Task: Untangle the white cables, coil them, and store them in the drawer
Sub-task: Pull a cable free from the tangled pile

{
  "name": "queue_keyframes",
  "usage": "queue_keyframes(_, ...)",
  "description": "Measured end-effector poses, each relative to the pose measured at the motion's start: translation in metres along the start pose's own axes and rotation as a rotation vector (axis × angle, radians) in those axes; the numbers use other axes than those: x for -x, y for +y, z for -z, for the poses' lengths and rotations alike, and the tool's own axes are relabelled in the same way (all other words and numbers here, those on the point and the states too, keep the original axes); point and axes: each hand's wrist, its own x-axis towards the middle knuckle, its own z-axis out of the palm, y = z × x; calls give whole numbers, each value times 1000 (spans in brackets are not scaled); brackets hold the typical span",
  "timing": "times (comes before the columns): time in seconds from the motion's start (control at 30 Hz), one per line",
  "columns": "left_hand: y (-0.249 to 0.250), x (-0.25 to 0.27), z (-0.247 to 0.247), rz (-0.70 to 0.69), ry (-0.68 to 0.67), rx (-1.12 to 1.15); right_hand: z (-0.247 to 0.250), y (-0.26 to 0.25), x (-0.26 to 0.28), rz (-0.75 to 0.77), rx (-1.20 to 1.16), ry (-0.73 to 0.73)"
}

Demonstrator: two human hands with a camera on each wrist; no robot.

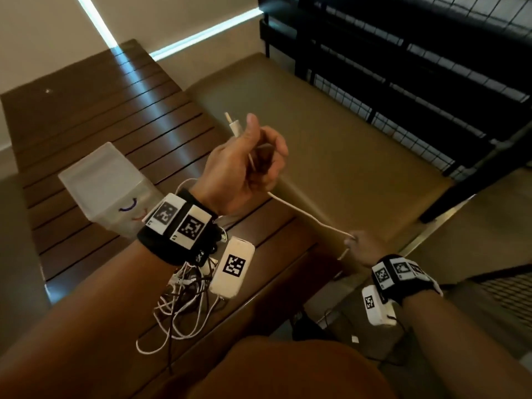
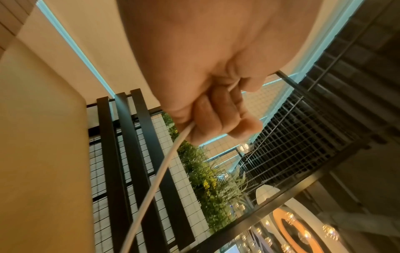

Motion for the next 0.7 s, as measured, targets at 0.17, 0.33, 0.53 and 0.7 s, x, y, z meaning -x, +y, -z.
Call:
queue_keyframes(0.17, -23, -2, -10, 16, 38, -87, -15, 46, 1, -95, -36, -83)
queue_keyframes(0.33, -54, -1, -24, 119, 49, 17, -32, 56, 12, -80, 51, -221)
queue_keyframes(0.53, -88, 0, -38, 179, 40, 91, -8, -30, 48, 348, -468, -327)
queue_keyframes(0.7, -75, -10, -13, 146, 311, 186, -24, -58, 55, 419, -287, -440)
